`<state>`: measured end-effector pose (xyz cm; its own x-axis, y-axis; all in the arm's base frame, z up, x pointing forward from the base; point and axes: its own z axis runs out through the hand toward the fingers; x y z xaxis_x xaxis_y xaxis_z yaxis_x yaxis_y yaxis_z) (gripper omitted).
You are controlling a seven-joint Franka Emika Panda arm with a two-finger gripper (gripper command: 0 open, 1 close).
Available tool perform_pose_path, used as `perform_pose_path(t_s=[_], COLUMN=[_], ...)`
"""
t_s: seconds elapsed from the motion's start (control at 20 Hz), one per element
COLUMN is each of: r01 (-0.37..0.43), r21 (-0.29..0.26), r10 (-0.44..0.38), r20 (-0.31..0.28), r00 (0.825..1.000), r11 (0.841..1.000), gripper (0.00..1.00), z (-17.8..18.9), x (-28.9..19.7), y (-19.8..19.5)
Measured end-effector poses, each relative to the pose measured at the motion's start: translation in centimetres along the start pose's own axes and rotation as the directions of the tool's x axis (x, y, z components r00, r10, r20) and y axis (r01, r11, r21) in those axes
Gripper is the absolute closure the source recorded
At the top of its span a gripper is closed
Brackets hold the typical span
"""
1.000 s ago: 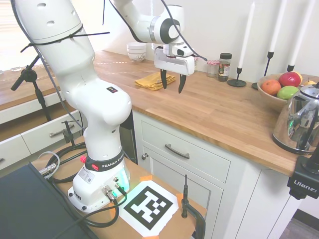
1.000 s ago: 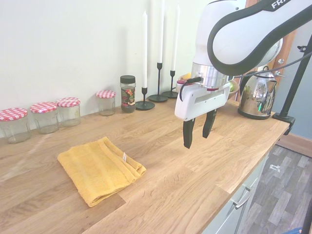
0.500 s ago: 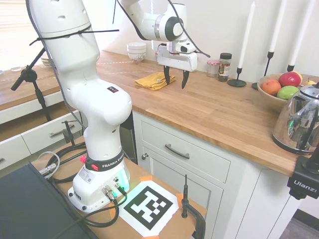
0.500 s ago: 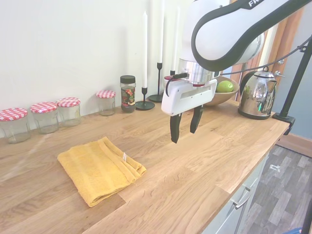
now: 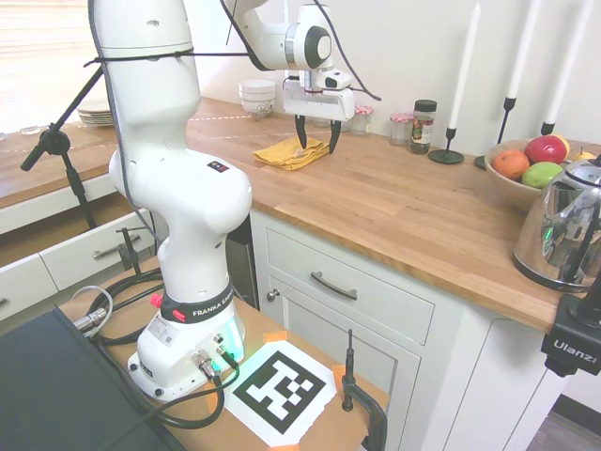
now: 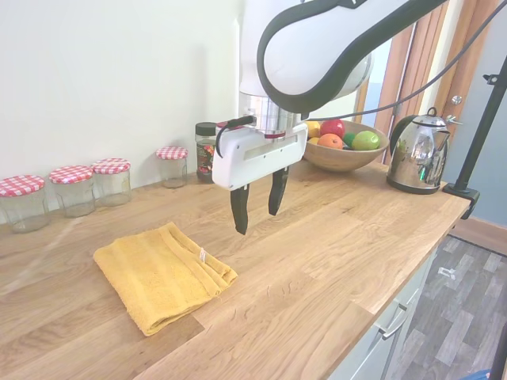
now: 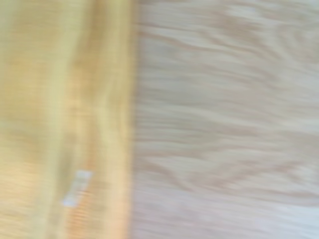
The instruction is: Wipe the counter
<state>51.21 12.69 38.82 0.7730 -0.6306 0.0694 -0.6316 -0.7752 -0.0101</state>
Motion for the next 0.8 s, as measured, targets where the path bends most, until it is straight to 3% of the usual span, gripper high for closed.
perform_pose_path(t_s=[0.45, 0.8], r01=[0.090, 0.098], r21=[-0.047, -0.069], r10=[-0.092, -0.099], r20=[-0.037, -0.007], r00=[0.995, 0.995], r11=[0.995, 0.993], gripper=[0.00, 0.00], z=[-0.3, 2.5], x=[-7.2, -7.8], y=[-8.1, -10.8])
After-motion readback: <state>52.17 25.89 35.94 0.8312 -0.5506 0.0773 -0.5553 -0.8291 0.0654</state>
